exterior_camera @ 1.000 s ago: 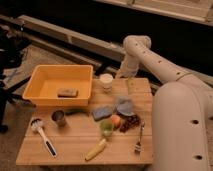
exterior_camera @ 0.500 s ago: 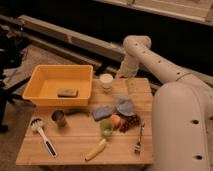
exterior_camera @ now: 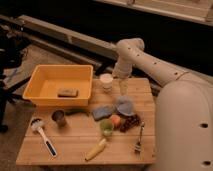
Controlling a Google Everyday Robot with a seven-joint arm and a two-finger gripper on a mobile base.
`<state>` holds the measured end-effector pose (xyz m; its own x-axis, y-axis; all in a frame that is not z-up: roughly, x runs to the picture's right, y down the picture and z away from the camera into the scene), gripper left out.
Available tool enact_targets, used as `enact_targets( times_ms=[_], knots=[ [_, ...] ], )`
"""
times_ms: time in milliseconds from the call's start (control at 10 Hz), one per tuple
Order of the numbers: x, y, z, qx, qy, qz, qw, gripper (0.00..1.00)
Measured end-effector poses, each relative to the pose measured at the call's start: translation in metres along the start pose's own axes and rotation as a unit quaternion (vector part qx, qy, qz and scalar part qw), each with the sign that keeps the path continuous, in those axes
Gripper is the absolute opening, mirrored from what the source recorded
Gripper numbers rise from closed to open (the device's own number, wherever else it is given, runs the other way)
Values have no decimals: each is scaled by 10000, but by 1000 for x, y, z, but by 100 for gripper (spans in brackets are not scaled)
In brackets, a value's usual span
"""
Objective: Place sponge in plastic cup
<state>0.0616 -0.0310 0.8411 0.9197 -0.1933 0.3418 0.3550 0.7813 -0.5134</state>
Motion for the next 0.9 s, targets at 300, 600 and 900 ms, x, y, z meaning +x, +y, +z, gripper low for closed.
enact_targets(
  times_ms=[300, 600, 900],
  knots=[
    [-45, -19, 14, -58, -41, -200, 9998, 80],
    [-71, 1, 33, -279, -214, -400, 9986, 80],
    [-81, 34, 62, -287, -461, -152, 9984, 80]
  ],
)
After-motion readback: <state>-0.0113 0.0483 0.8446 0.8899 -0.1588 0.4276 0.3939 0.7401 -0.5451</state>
